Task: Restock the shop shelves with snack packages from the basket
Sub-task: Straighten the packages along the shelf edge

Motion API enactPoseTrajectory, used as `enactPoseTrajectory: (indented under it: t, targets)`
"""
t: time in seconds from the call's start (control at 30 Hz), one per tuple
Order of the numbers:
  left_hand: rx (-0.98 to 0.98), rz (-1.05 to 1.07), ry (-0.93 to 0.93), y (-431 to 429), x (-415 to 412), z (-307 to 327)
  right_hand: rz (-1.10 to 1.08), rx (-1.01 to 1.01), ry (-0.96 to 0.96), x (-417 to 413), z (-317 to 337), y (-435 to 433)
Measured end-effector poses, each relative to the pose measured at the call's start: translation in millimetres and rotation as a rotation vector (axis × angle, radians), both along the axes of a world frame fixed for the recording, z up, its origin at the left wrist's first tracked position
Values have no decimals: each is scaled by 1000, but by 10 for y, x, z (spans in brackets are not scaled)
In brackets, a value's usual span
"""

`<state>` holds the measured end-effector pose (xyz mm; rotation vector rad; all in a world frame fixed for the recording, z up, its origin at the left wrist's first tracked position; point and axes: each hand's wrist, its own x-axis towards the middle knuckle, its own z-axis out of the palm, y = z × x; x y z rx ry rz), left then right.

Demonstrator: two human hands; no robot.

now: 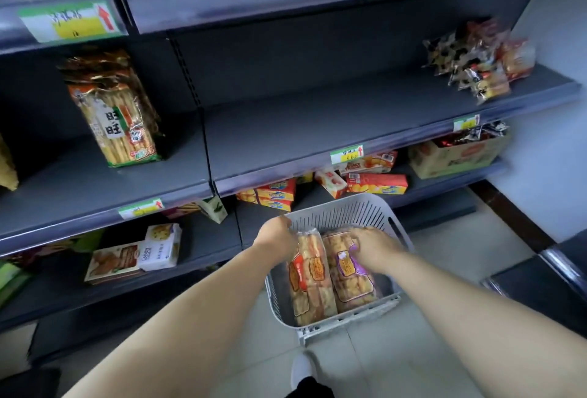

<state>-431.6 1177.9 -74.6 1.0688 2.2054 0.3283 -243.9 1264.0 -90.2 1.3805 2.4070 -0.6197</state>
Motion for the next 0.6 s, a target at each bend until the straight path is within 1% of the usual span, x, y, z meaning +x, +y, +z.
enactPoseTrajectory:
  t: [0.23, 0.37, 0.43, 0.6]
  targets:
    - [-153, 8, -84, 137, 50, -568, -87, -101, -27, 48, -445, 129]
    - [-247, 56, -144, 209, 97, -811, -122, -174, -31, 96, -618, 191]
    - [-269, 112, -185, 236, 122, -930, -95, -175, -14, 105, -677, 260]
    - [-292, 246, -204, 293, 183, -1160, 1, -189, -6, 103, -888, 517]
